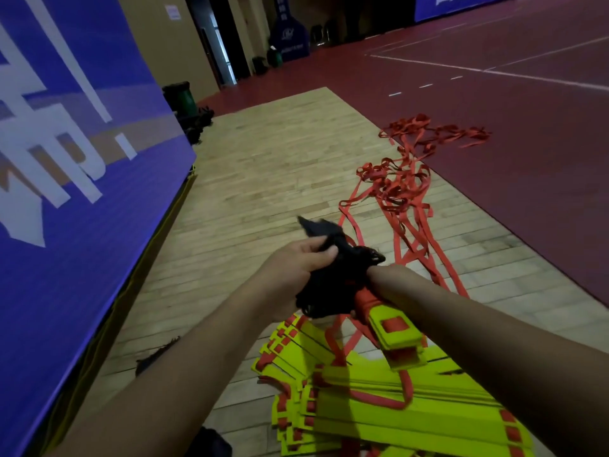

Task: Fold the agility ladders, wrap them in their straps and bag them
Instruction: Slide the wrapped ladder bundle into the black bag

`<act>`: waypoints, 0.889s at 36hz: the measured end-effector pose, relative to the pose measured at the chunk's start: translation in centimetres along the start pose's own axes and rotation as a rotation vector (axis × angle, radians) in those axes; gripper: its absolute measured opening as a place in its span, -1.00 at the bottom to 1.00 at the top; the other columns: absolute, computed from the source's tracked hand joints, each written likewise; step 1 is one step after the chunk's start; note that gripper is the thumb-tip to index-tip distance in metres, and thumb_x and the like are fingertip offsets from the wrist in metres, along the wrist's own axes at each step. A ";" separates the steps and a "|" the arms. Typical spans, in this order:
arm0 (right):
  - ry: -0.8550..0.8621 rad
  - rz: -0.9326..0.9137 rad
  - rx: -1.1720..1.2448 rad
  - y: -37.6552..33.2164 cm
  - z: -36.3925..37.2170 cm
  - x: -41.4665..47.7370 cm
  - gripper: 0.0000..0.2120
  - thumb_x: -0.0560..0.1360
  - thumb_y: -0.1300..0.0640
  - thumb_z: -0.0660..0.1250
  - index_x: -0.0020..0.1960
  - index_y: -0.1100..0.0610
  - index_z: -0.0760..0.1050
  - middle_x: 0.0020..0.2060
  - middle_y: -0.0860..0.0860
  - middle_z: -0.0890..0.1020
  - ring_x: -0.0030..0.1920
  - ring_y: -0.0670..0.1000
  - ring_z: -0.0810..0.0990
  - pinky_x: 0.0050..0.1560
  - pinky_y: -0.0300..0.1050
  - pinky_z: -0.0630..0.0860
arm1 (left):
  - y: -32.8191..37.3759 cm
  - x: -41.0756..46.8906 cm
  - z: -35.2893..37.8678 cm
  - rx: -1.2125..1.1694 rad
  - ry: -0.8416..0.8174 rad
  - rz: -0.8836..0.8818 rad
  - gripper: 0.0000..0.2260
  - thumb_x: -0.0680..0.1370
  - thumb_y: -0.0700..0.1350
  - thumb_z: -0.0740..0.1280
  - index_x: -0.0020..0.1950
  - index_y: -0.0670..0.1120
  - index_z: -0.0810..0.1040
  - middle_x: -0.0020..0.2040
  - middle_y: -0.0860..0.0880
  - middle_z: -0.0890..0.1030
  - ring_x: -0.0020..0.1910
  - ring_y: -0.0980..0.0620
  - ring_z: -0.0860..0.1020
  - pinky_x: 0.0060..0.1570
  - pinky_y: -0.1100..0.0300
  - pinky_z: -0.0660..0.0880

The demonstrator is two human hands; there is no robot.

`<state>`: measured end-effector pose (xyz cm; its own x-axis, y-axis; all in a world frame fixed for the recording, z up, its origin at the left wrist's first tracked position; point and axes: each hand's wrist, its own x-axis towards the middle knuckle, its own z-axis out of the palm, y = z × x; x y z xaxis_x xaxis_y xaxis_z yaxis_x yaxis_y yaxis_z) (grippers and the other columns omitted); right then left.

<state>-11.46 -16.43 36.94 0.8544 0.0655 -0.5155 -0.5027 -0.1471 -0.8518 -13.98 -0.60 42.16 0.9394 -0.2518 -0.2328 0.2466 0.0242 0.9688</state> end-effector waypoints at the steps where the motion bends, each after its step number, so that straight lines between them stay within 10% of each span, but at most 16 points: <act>1: 0.003 0.002 0.009 0.3 -0.2 0.6 -0.74 0.64 0.29 0.22 0.29 0.37 0.47 -0.38 0.16 0.51 -0.69 -0.06 0.48 -0.65 -0.24 0.41 | -0.3 0.1 0.4 -0.008 -0.009 -0.005 -0.80 0.63 -0.29 0.20 0.16 -0.27 0.57 -0.02 -0.25 0.65 -0.07 -0.15 0.64 0.01 0.02 0.62; 6: -0.188 0.191 -0.134 0.7 -0.7 1.4 -0.79 0.62 0.17 0.26 0.07 0.31 0.57 -0.24 0.20 0.64 -0.37 0.14 0.65 -0.35 -0.05 0.62 | 0.4 0.5 0.5 -0.002 -0.001 0.076 -0.83 0.62 -0.29 0.22 0.02 -0.20 0.60 -0.14 -0.18 0.65 -0.18 -0.07 0.65 -0.09 0.13 0.61; 9: -0.019 0.035 -0.417 -0.9 -1.9 0.9 -0.83 0.62 0.24 0.24 0.02 0.35 0.54 -0.16 0.25 0.67 -0.39 0.16 0.68 -0.40 -0.04 0.64 | 1.5 1.0 0.2 -0.030 0.076 0.209 -0.78 0.62 -0.31 0.21 -0.07 -0.15 0.63 -0.23 -0.10 0.68 -0.25 0.01 0.66 -0.16 0.17 0.60; 18: -0.198 -0.337 0.008 -4.0 -5.3 -3.0 -0.94 0.58 0.32 0.32 -0.02 0.33 0.48 -0.20 0.21 0.66 -0.36 0.05 0.65 -0.35 -0.16 0.58 | 2.8 2.2 -4.0 0.137 0.505 0.398 -0.82 0.60 -0.31 0.31 -0.09 -0.06 0.60 -0.22 -0.04 0.62 -0.30 0.07 0.55 -0.29 0.24 0.49; 28: -0.266 -0.491 0.351 -4.4 -3.9 -2.8 -0.86 0.63 0.28 0.25 -0.11 0.19 0.45 -0.27 0.04 0.63 -0.27 -0.06 0.67 -0.18 -0.19 0.63 | 3.5 2.0 -4.0 0.073 0.438 0.459 -0.81 0.60 -0.35 0.28 -0.07 -0.11 0.62 -0.19 -0.06 0.65 -0.22 0.04 0.61 -0.19 0.21 0.57; 32: -0.274 -0.564 0.122 -5.0 -1.8 -2.4 -0.69 0.51 0.14 0.44 0.18 0.15 0.43 0.04 0.12 0.64 0.00 0.00 0.71 0.02 -0.16 0.64 | 4.4 1.3 -4.0 0.052 0.380 0.515 -0.81 0.60 -0.35 0.27 -0.07 -0.12 0.60 -0.22 -0.01 0.66 -0.22 0.08 0.64 -0.23 0.19 0.59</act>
<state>-10.83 -17.62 42.59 0.9354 0.3527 0.0238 -0.0111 0.0965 -0.9953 -10.70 3.03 45.78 0.9557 0.1402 0.2588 -0.2615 0.0011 0.9652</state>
